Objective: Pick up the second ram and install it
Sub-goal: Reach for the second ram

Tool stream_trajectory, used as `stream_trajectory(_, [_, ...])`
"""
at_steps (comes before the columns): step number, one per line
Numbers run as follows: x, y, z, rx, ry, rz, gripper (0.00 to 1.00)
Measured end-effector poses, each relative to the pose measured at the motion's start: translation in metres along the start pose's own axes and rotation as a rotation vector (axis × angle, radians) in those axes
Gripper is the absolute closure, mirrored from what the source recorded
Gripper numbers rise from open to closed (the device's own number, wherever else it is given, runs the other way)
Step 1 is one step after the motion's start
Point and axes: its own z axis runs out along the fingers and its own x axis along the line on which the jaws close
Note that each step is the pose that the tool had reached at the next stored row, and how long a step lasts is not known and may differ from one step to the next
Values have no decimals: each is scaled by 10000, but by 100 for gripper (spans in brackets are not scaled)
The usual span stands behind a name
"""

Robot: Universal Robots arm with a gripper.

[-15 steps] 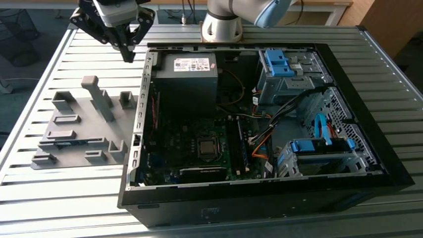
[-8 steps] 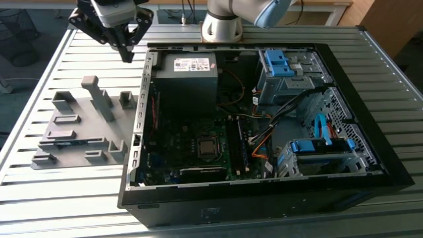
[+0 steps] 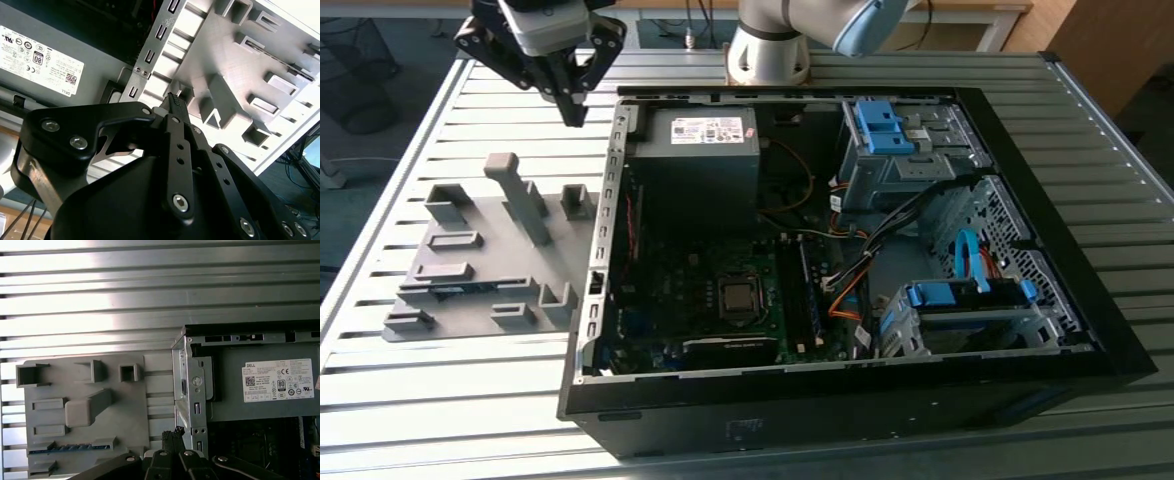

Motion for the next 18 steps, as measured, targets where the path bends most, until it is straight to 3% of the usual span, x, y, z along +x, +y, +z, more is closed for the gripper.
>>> stream_trajectory(18, [66,-5,8,0,0,1,89])
